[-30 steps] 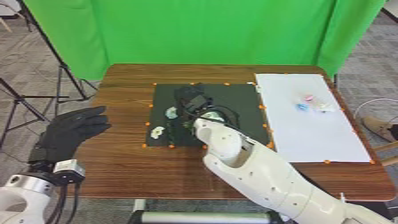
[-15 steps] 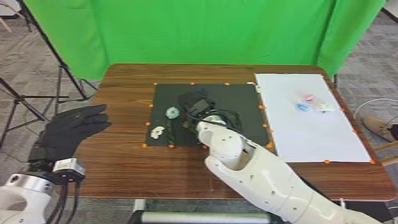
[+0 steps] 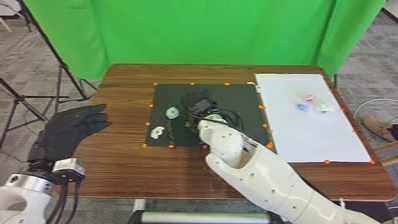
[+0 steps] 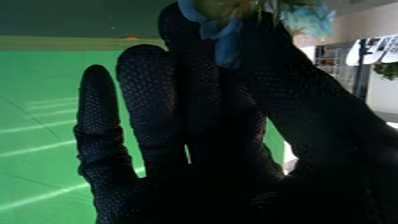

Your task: Arrange flowers

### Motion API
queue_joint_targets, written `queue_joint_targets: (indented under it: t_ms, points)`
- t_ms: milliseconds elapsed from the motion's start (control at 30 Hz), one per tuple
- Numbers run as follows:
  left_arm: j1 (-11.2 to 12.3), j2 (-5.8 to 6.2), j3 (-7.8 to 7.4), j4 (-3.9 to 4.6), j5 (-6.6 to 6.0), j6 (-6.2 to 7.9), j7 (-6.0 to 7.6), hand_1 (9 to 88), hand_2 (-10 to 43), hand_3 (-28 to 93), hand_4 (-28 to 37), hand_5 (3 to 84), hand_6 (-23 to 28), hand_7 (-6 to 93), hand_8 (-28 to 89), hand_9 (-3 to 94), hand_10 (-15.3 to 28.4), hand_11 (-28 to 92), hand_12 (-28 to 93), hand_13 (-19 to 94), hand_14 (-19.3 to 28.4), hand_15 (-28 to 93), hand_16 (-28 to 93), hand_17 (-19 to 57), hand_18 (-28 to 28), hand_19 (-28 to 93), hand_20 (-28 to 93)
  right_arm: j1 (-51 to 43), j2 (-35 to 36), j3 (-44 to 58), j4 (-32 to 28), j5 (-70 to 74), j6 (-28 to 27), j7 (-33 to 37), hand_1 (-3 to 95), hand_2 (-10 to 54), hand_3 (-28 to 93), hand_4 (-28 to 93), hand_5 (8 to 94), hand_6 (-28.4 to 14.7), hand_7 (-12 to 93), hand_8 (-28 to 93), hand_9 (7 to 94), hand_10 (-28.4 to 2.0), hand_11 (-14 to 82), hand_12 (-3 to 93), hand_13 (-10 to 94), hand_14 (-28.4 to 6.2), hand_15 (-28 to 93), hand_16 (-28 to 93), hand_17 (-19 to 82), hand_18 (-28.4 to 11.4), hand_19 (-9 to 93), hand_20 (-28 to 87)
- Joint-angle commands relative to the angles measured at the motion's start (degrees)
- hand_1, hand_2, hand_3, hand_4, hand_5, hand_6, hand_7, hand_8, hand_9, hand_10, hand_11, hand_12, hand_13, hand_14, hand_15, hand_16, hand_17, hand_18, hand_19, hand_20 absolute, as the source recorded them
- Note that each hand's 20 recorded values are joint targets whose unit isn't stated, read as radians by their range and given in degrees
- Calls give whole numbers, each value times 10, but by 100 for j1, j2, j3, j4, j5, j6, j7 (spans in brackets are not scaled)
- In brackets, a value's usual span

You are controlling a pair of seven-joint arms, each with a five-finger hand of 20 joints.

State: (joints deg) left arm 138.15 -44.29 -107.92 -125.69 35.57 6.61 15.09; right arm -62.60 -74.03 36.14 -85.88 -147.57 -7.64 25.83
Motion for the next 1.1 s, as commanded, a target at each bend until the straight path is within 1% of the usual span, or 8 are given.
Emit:
queue_joint_targets:
  t_ms: [33, 200, 367, 600, 833, 900, 1000, 1100]
  points:
    - [78, -2, 2, -35, -8, 20, -2, 276, 51, 814, -116, 494, 148, 140, -81, 429, 231, 392, 117, 326, 284, 632, -124, -81, 222, 567, 211, -50, -84, 72, -82, 40, -164, 26, 389, -83, 777, -283, 723, -6, 246, -19, 734, -120, 367, 201, 604, -99, 727, 227, 171, -231, 762, 244]
    - [116, -26, -9, -42, -10, 32, -27, 276, 52, 814, -115, 494, 148, 140, -82, 429, 231, 392, 117, 326, 284, 633, -124, -81, 222, 567, 210, -45, -98, 113, -192, 205, -352, 82, 326, -76, 801, -283, 703, -16, 228, -135, 701, -133, 376, 190, 574, -116, 741, 221, 151, -248, 744, 267]
    - [185, -49, -28, -73, 3, 44, -33, 276, 51, 814, -114, 495, 149, 141, -82, 432, 233, 392, 117, 326, 284, 633, -124, -81, 223, 568, 210, 44, -76, 27, -248, 231, -382, 246, 273, -59, 777, -281, 680, -38, 215, -133, 670, -153, 375, 189, 544, -142, 756, 216, 125, -276, 727, 281]
    - [210, -76, -31, -90, 14, 55, -52, 277, 51, 814, -114, 497, 149, 144, -83, 433, 232, 395, 118, 328, 284, 635, -123, -81, 222, 568, 210, 216, -14, -127, -245, 204, -213, 380, 243, -43, 759, -277, 658, -66, 195, -122, 627, -179, 384, 190, 512, -169, 773, 204, 111, -283, 698, 305]
    - [447, -80, -101, -161, -28, 160, 76, 277, 52, 813, -114, 497, 149, 146, -84, 433, 233, 395, 118, 329, 284, 634, -124, -81, 222, 569, 210, 559, 191, -412, -464, 344, 153, 408, 218, -30, 749, -272, 660, -92, 174, -114, 603, -205, 380, 187, 487, -188, 783, 198, 105, -284, 692, 317]
    - [603, -65, -161, -206, -59, 214, 149, 277, 51, 814, -114, 499, 150, 148, -85, 433, 233, 395, 118, 329, 284, 635, -124, -81, 222, 569, 210, 723, 288, -507, -600, 477, 192, 426, 210, -27, 752, -270, 657, -95, 172, -112, 596, -210, 379, 187, 484, -192, 786, 196, 103, -284, 692, 320]
    - [751, -76, -172, -244, -85, 273, 260, 277, 51, 814, -114, 499, 150, 149, -85, 433, 233, 395, 118, 329, 284, 635, -124, -81, 222, 569, 209, 1044, 635, -645, -902, 772, 259, 429, 203, -17, 746, -268, 648, -102, 166, -110, 591, -214, 378, 186, 479, -195, 789, 194, 100, -284, 692, 324]
    - [972, -98, -268, -322, -98, 347, 326, 277, 51, 814, -115, 498, 151, 150, -86, 432, 232, 396, 118, 329, 284, 634, -124, -81, 222, 570, 209, 1107, 1050, -316, -1282, 1367, 106, 292, 188, 1, 754, -259, 632, -106, 160, -107, 582, -221, 377, 188, 475, -198, 792, 190, 100, -284, 696, 327]
